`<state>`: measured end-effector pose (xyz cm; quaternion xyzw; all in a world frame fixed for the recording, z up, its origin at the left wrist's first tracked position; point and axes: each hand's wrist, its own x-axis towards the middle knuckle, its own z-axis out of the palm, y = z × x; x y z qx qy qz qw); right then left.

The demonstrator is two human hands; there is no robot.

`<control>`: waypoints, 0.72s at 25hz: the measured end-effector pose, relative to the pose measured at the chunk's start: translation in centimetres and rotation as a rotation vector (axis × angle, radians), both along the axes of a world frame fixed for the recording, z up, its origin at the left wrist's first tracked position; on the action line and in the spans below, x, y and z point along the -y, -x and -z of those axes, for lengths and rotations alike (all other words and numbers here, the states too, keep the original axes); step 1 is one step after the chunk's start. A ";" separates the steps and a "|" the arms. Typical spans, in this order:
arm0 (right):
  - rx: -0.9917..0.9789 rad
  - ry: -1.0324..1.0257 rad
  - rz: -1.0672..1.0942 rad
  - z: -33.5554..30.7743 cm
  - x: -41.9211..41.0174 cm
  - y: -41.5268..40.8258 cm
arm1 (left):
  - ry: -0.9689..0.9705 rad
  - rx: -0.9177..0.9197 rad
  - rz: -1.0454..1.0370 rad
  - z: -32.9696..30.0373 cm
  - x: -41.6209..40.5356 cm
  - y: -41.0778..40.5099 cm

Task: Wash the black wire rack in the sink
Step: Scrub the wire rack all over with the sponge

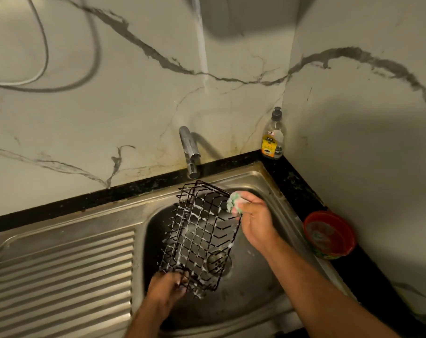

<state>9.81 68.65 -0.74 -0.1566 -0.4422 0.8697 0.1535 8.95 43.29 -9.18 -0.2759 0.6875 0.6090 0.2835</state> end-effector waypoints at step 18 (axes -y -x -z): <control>-0.115 -0.443 -0.146 -1.2 3.7 0.7 | -0.108 -0.082 0.327 -7.4 -1.8 0.2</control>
